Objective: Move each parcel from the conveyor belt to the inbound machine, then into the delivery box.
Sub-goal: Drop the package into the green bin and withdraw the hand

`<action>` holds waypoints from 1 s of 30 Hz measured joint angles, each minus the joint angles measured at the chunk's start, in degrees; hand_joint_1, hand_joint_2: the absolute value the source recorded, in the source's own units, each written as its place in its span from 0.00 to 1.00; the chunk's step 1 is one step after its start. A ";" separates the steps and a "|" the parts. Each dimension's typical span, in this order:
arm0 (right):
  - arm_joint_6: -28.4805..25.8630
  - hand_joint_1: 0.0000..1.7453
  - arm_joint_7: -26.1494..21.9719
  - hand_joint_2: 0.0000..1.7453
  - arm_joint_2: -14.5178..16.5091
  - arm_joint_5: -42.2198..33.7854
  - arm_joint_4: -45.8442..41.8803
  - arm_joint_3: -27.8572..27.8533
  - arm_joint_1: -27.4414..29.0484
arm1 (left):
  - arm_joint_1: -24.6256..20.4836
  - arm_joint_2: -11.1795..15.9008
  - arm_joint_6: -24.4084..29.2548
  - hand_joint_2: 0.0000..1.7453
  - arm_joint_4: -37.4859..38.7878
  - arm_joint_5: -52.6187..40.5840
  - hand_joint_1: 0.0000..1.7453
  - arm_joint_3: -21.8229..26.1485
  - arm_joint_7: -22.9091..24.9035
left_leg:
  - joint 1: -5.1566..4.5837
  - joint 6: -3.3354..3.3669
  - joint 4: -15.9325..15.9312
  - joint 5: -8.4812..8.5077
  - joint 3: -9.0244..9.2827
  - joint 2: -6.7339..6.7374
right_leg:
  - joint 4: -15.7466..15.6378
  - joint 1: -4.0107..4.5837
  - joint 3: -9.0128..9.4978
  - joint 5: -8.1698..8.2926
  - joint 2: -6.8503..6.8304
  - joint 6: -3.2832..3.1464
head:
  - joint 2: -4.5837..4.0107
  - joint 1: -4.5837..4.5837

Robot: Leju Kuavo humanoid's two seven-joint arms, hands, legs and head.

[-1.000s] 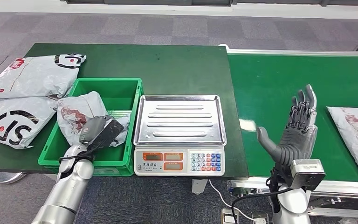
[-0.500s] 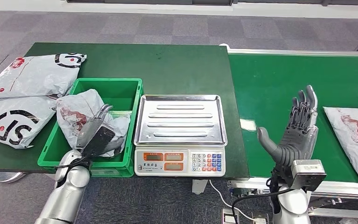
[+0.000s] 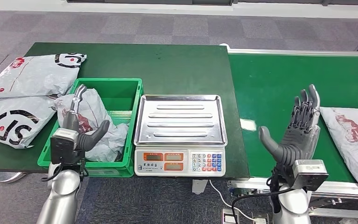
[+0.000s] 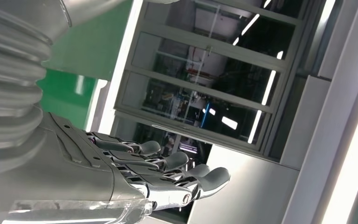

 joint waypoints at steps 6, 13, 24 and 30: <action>0.77 0.00 0.40 1.00 0.02 -0.91 1.00 0.00 -2.24 | 0.98 -2.34 -6.90 0.00 -3.49 14.90 0.00 -1.52 -5.85 | 0.00 0.01 0.01 0.01 0.01 -0.01 | 0.00 0.00 0.00 0.01 -0.04 0.01 | 0.00 0.00; 0.94 0.00 1.40 1.00 0.04 -3.22 5.71 -0.71 -5.04 | -0.05 -4.30 -13.65 1.00 -1.51 21.01 0.00 -4.83 -5.63 | -0.01 0.03 0.03 0.02 0.01 -0.01 | -0.01 -0.01 -0.01 0.04 -0.05 0.01 | 0.00 -0.02; 2.35 0.00 0.24 1.00 0.39 -7.22 24.23 -5.34 -9.77 | -6.74 -8.79 -17.98 1.00 15.41 23.63 0.00 -11.46 -6.07 | -0.02 0.06 0.06 0.05 0.00 -0.06 | -0.01 -0.01 0.02 0.08 -0.09 0.07 | 0.00 0.01; 0.60 0.00 0.99 1.00 0.55 -6.06 31.03 -6.84 -11.10 | -8.17 -10.04 -17.65 1.00 20.74 23.63 0.00 -12.21 -6.41 | -0.01 0.05 0.04 0.03 -0.02 -0.05 | -0.01 -0.01 -0.02 0.07 -0.08 0.06 | 0.00 0.01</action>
